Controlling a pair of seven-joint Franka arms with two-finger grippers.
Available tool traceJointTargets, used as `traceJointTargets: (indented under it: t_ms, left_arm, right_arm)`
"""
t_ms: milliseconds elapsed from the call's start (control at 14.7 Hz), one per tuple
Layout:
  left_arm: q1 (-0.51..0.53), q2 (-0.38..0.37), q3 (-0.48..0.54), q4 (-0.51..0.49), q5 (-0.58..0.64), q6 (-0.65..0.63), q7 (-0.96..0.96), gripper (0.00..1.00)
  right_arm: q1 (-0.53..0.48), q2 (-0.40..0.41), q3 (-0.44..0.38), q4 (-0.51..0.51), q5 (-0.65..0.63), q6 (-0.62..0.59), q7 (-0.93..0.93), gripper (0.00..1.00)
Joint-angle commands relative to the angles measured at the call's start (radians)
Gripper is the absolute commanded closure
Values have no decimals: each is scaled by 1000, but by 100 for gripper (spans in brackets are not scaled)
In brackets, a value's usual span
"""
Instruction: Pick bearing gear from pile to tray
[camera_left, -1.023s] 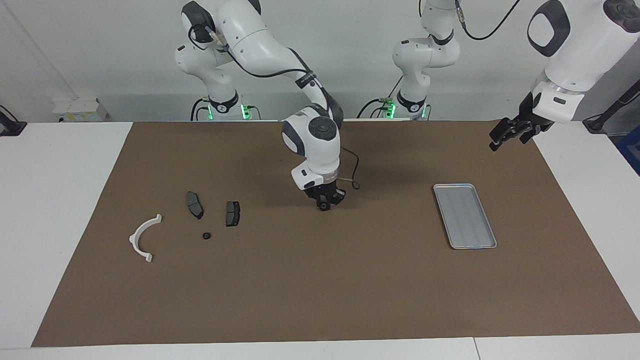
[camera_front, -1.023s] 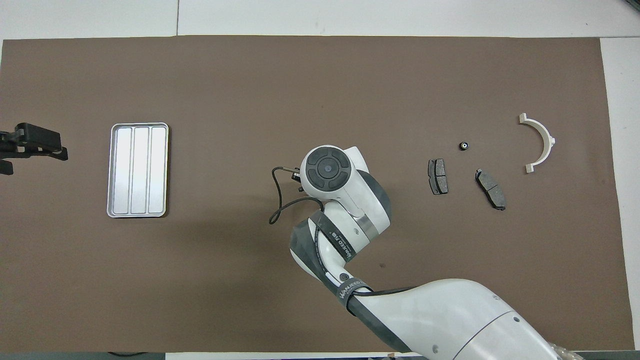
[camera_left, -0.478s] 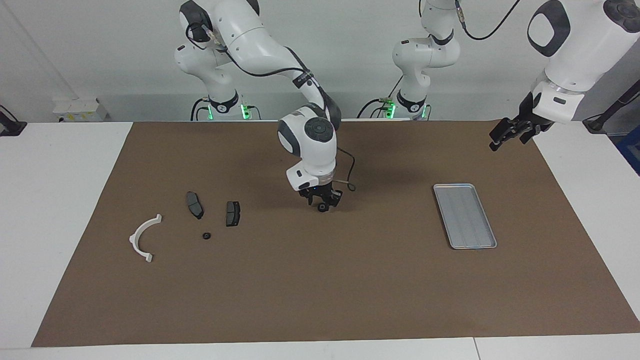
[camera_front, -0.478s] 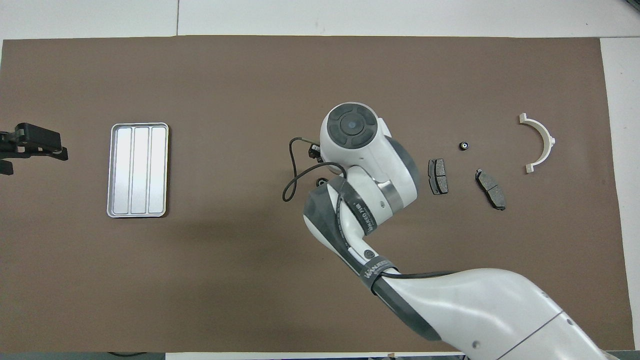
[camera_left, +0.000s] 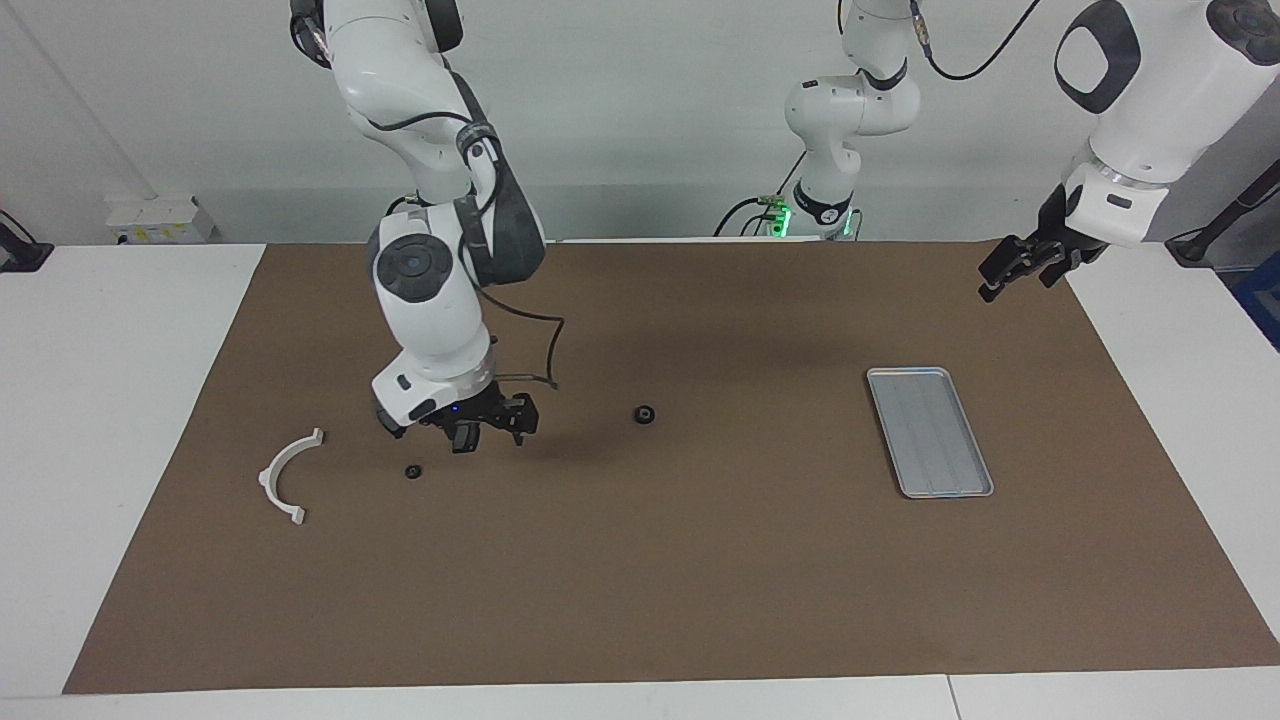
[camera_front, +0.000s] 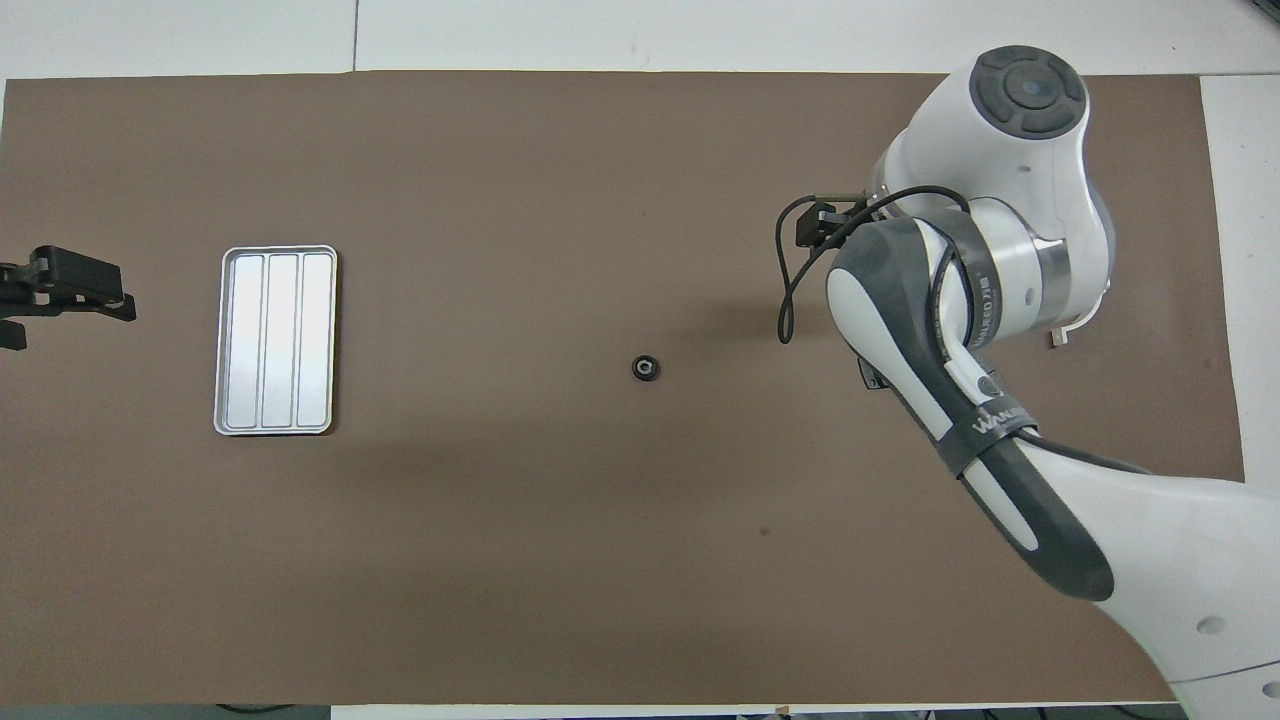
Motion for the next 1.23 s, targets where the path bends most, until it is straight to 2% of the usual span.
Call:
traceJointTargets:
  t_ms: [0,341,682,955,1160]
  left_arm:
    - [4,-23,-3,-16,5,-12,5,0]
    - [4,-23,-3,-16,5,-12,5,0]
    - [4,-23,-3,-16,5,-12,5,0]
    - [4,-23,-3,-16,5,-12,5,0]
    - [4,-23,-3,-16,5,-12,5,0]
  right_arm:
    - [-64,-26,13,-87,12,48,-164,1]
    - [-137,-69,12,-277,7,241,-293,1]
    - [-202,-63,12,-317,3,300,-390,1]
    - [-206,-53,10,-363,3,382,-390,1]
    - [-202,-47,11,-367,3,393,-384,2]
